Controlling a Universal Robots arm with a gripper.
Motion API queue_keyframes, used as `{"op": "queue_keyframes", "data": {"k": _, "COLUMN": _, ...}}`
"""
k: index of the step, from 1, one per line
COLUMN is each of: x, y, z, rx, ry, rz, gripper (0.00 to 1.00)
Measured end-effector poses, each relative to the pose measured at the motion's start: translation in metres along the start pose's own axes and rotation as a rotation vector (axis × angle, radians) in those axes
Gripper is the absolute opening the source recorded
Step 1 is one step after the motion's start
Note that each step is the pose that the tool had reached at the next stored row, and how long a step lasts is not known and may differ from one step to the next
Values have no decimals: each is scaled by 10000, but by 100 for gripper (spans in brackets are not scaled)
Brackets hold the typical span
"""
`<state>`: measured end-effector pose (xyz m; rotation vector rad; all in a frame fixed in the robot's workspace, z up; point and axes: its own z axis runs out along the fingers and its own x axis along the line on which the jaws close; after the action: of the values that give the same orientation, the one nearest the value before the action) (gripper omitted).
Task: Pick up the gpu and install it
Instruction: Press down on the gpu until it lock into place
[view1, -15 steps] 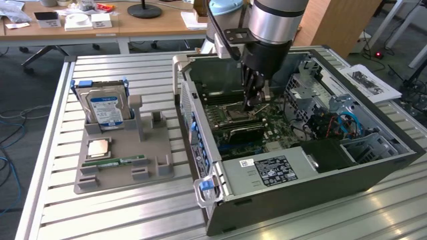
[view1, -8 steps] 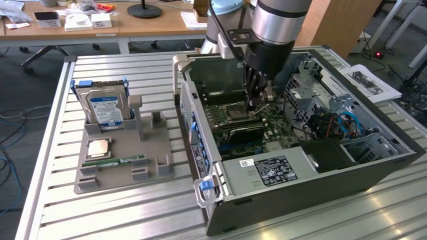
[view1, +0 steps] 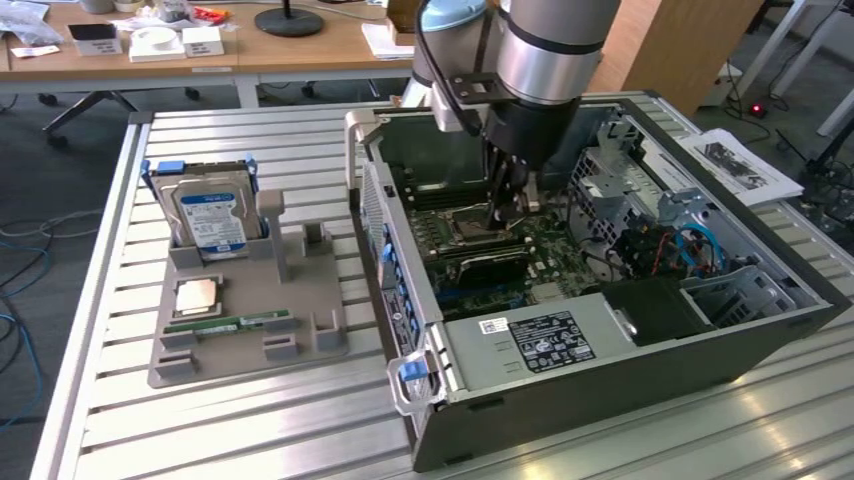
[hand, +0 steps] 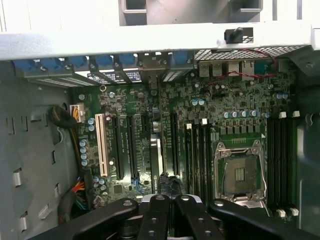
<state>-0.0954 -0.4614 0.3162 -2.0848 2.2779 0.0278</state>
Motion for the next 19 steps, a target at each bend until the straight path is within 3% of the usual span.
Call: {"op": "queue_keyframes", "data": {"k": 19, "x": -23, "y": 67, "z": 316, "rx": 1, "ry": 0, "rz": 9, "gripper": 11}}
